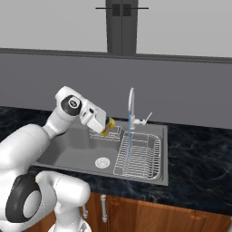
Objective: Soak the sponge with water for a few seconds and then drop it inside the sink.
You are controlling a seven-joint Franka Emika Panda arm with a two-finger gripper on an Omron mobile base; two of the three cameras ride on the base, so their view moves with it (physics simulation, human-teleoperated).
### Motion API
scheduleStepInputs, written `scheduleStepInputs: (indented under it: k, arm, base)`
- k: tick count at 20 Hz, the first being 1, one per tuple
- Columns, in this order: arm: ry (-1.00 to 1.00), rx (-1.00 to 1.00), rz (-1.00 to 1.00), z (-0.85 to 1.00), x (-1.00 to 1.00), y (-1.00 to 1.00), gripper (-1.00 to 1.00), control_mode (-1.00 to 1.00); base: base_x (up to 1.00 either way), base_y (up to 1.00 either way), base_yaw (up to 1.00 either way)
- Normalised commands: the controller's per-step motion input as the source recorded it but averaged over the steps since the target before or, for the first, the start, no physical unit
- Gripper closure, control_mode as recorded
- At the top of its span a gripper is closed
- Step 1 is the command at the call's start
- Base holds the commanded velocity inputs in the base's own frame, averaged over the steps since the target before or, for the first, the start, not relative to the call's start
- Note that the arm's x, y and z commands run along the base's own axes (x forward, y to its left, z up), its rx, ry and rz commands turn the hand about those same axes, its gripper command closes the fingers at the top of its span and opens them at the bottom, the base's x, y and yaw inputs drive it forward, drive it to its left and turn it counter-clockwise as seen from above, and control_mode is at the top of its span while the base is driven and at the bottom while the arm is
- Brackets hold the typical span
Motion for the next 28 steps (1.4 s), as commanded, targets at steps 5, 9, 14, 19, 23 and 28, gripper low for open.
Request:
scheduleStepInputs:
  k: [5,9,14,19,23,28]
  arm:
    - [0.00,0.00,0.00,-0.11,0.14,-0.01,1.00,-1.00]
    - [-0.02,0.00,0.00,-0.15,0.21,-0.03,1.00,-1.00]
    - [-0.07,0.00,-0.01,-0.16,0.24,-0.02,1.00,-1.00]
    - [-0.09,0.00,-0.01,-0.20,0.17,-0.03,1.00,-1.00]
    - [-0.08,0.00,-0.01,-0.16,0.15,-0.02,1.00,-1.00]
    - [-0.03,0.00,0.00,-0.02,0.09,-0.07,1.00,-1.00]
  base:
    - [0.00,0.00,0.00]
    - [0.00,0.00,0.00]
    - [0.00,0.00,0.00]
    - [0.00,0.00,0.00]
    - [0.00,0.00,0.00]
    - [0.00,0.00,0.00]
